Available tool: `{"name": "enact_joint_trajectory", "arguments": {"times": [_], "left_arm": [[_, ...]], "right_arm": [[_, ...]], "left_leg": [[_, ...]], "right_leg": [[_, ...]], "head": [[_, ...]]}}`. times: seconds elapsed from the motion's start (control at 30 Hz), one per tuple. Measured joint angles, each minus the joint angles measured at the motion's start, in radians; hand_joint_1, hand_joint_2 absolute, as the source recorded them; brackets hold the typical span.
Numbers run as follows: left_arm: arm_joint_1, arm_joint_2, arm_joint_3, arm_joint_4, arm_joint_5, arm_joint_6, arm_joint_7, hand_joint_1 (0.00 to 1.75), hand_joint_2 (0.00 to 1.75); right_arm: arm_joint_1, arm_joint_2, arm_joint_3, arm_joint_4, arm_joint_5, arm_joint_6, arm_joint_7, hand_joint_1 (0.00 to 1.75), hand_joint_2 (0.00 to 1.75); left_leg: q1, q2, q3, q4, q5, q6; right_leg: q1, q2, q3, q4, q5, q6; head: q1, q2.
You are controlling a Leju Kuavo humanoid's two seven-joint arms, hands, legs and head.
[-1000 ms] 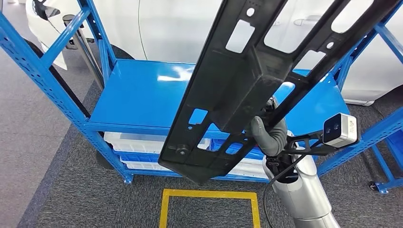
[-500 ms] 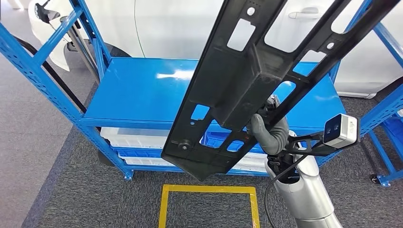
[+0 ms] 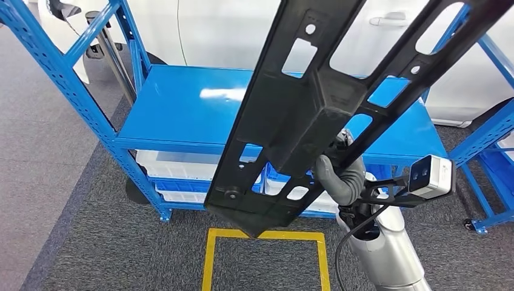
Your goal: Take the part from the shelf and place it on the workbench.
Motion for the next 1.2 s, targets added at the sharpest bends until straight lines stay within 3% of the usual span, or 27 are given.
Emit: {"name": "enact_joint_trajectory", "arguments": {"times": [0.03,0.07,0.17,0.23,0.33,0.4,0.5,0.53,0.6,0.83,0.87,0.97,1.0,1.03,1.1,1.13,1.17,1.2], "left_arm": [[0.000,0.000,0.000,0.000,0.000,0.000,-0.001,0.00,1.75],[0.000,0.000,0.000,0.000,0.000,0.000,-0.001,0.00,1.75],[-0.001,-0.001,0.000,0.000,-0.002,0.000,-0.002,0.00,1.75],[-0.003,-0.002,0.000,0.000,-0.004,0.000,-0.001,0.00,1.75],[-0.003,-0.002,-0.001,0.000,-0.002,-0.001,0.001,0.00,1.75],[-0.002,-0.002,-0.001,0.000,0.001,-0.001,0.001,0.00,1.75],[-0.005,-0.002,0.000,0.000,0.005,-0.001,-0.001,0.00,1.75],[-0.006,-0.002,0.000,0.000,0.005,0.000,-0.002,0.00,1.75],[-0.007,-0.002,0.000,0.000,0.006,0.000,-0.002,0.00,1.75],[-0.007,-0.002,0.000,0.000,0.006,0.000,-0.002,0.00,1.75],[-0.006,-0.002,0.000,0.000,0.006,0.000,-0.002,0.00,1.75],[-0.001,-0.002,0.000,0.000,0.006,0.000,0.000,0.00,1.75],[0.000,-0.002,-0.001,0.000,0.003,0.000,0.000,0.00,1.75],[0.000,-0.002,-0.001,0.000,0.000,0.000,0.001,0.00,1.75],[0.001,-0.002,-0.002,0.000,-0.006,0.000,0.001,0.00,1.75],[0.000,-0.002,-0.003,0.000,-0.006,0.000,0.001,0.00,1.75],[0.000,-0.002,-0.003,0.000,-0.007,0.000,0.001,0.00,1.75],[-0.001,-0.002,-0.003,0.000,-0.007,0.000,0.001,0.00,1.75]], "right_arm": [[0.002,-0.001,0.000,0.000,-0.001,0.000,0.000,1.75,1.75],[0.003,-0.002,0.000,0.000,-0.001,0.000,0.000,1.75,1.75],[0.005,-0.004,0.000,-0.001,-0.002,0.000,-0.002,1.75,1.75],[0.007,-0.005,0.000,-0.001,-0.003,0.000,-0.009,1.75,1.75],[0.012,-0.009,0.000,-0.003,-0.003,0.001,-0.017,1.75,1.75],[0.013,-0.011,0.000,-0.003,-0.003,0.001,-0.020,1.75,1.75],[0.015,-0.011,0.000,-0.003,-0.003,0.002,-0.023,1.75,1.75],[0.015,-0.012,0.000,-0.003,-0.003,0.002,-0.023,1.75,1.75],[0.016,-0.012,0.000,-0.003,-0.003,0.002,-0.023,1.75,1.75],[0.016,-0.012,0.000,-0.003,-0.003,0.002,-0.023,1.75,1.75],[0.016,-0.012,0.000,-0.003,-0.003,0.002,-0.023,1.75,1.75],[0.015,-0.012,0.000,-0.003,-0.003,0.002,-0.026,1.75,1.75],[0.017,-0.015,-0.001,-0.004,-0.003,0.001,-0.029,1.75,1.75],[0.019,-0.018,-0.001,-0.005,-0.003,-0.001,-0.032,1.75,1.75],[0.026,-0.025,-0.002,-0.006,-0.001,-0.004,-0.038,1.75,1.75],[0.029,-0.026,-0.002,-0.006,0.000,-0.006,-0.040,1.75,1.75],[0.032,-0.027,-0.002,-0.006,0.002,-0.010,-0.042,1.75,1.75],[0.033,-0.028,-0.003,-0.007,0.004,-0.013,-0.043,1.75,1.75]], "left_leg": [[0.000,0.000,-0.008,0.002,0.005,-0.001],[0.000,0.000,-0.014,0.004,0.008,-0.002],[-0.001,-0.001,-0.026,0.012,0.015,-0.009],[-0.004,-0.001,-0.034,0.016,0.020,-0.020],[-0.004,-0.001,-0.043,0.020,0.021,-0.037],[-0.003,-0.001,-0.068,0.078,-0.027,-0.046],[0.000,-0.001,-0.132,0.265,-0.135,-0.055],[0.000,-0.001,-0.142,0.306,-0.151,-0.057],[0.000,-0.001,-0.145,0.329,-0.156,-0.058],[0.001,-0.001,-0.133,0.316,-0.147,-0.058],[0.001,-0.001,-0.115,0.290,-0.134,-0.057],[0.001,-0.002,0.005,0.091,-0.060,-0.047],[0.002,-0.001,0.027,0.035,-0.038,-0.035],[0.001,0.000,0.026,0.013,-0.027,-0.023],[0.002,0.003,0.002,0.001,-0.002,-0.004],[0.002,0.003,-0.007,0.003,0.004,-0.004],[0.002,0.004,-0.015,0.005,0.008,-0.005],[0.002,0.003,-0.022,0.008,0.012,-0.007]], "right_leg": [[-0.002,0.000,-0.002,0.025,-0.006,0.002],[-0.003,0.000,0.016,0.009,0.006,0.002],[-0.002,0.000,0.136,-0.184,0.075,-0.006],[0.003,0.001,0.168,-0.250,0.087,-0.018],[0.003,0.001,0.159,-0.256,0.099,-0.039],[-0.002,-0.003,0.152,-0.261,0.111,-0.054],[0.000,-0.007,0.133,-0.260,0.124,-0.061],[0.000,-0.007,0.127,-0.259,0.128,-0.061],[0.000,-0.008,0.122,-0.258,0.131,-0.060],[0.000,-0.007,0.120,-0.257,0.132,-0.060],[0.000,-0.007,0.118,-0.256,0.134,-0.059],[0.001,-0.005,0.107,-0.249,0.142,-0.050],[0.001,-0.003,0.092,-0.225,0.127,-0.037],[0.000,-0.002,0.068,-0.176,0.096,-0.024],[-0.002,0.000,0.010,-0.035,0.014,-0.001],[-0.003,0.000,-0.003,0.015,-0.006,0.002],[-0.004,-0.001,0.003,0.023,-0.005,0.003],[-0.005,-0.001,0.030,-0.010,0.014,0.003]], "head": [[0.000,0.000],[0.000,0.000],[0.000,0.000],[0.000,0.000],[0.000,0.000],[0.000,0.000],[0.000,0.000],[0.000,0.000],[0.000,0.000],[0.000,0.000],[0.000,0.000],[0.000,0.000],[0.000,0.000],[0.000,0.000],[0.000,0.000],[0.000,0.000],[0.000,0.000],[0.000,0.000]]}}
